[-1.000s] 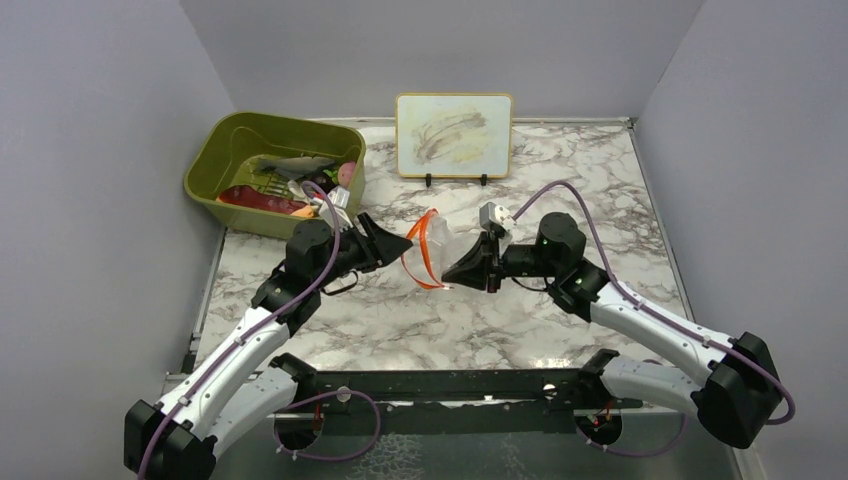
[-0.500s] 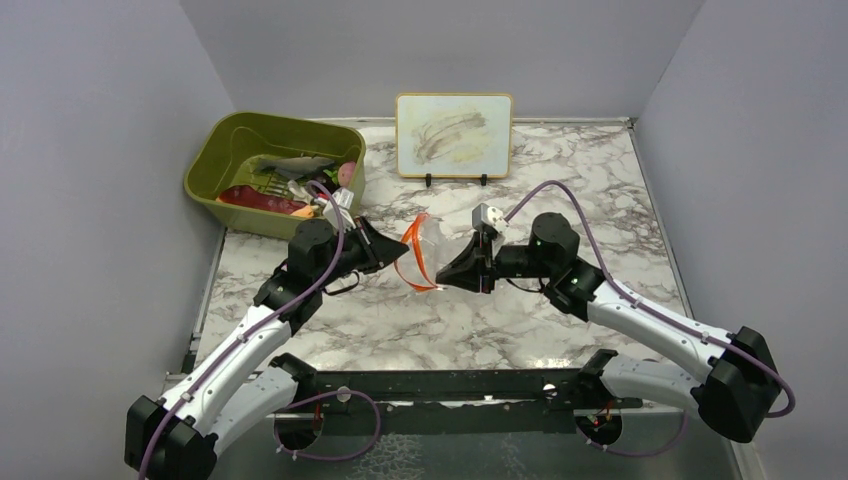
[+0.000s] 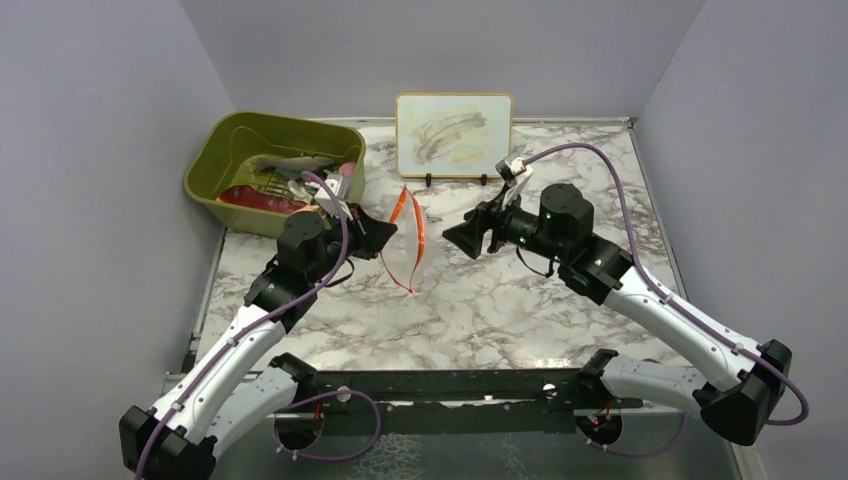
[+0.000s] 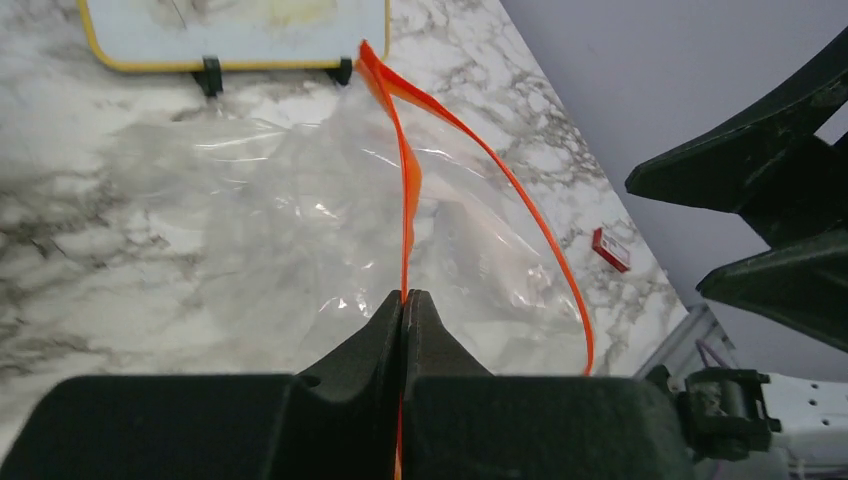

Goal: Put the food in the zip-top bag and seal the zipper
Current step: Open the zipper of the food storage bag at the center of the board.

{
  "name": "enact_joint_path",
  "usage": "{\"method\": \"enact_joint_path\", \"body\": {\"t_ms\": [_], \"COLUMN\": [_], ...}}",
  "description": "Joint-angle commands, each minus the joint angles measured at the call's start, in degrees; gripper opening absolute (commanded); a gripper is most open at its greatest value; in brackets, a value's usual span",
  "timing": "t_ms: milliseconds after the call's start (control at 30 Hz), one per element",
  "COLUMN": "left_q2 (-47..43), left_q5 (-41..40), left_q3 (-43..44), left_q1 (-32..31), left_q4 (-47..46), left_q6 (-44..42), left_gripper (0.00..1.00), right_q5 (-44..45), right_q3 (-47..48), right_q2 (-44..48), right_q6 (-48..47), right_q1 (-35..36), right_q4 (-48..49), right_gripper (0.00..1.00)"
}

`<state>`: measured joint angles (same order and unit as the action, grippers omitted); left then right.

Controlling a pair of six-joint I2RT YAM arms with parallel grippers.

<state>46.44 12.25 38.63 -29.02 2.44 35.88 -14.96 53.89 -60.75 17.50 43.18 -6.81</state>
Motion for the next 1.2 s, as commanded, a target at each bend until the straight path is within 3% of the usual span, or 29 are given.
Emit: {"method": "enact_joint_path", "body": {"t_ms": [0,200,467,633,967,1167], "left_q2": [1.8,6.6,8.5,8.3,10.1,10.8], "left_q5": [-3.6,-3.2,-2.3,-2.1,-2.3,-1.9], "left_q3": [5.9,10.6,10.4,9.4,8.7,8.7], "left_q1": [-0.2,-0.2,-0.2,-0.2,-0.2,-0.2], "left_q4": [-0.9,0.5,-0.5,-0.6,-1.2,-1.5], "left_q6": [-13.0,-18.1,-16.2,-16.1,-17.8,-17.3], "left_gripper": [0.00,0.00,0.00,0.00,0.00,0.00], "right_q5": [12.6,12.6,12.3,13.2,11.5,13.5], "right_q3": [7.9,9.6,9.8,10.6,11.6,13.8], "right_q2": [-1.1,-4.9,-14.1,-17.7,-13.5,-15.5], "right_q6": [8.1,13.8,20.1,20.1,22.8,22.7], "right_q1": [0.4,0.4,0.4,0.4,1.0,2.9], "right_q4": [-12.2,-8.8,-5.0,-5.5,-5.5,-7.2], "right_gripper": [0.68,0.64,0.56,0.47,0.53,0.56]}}
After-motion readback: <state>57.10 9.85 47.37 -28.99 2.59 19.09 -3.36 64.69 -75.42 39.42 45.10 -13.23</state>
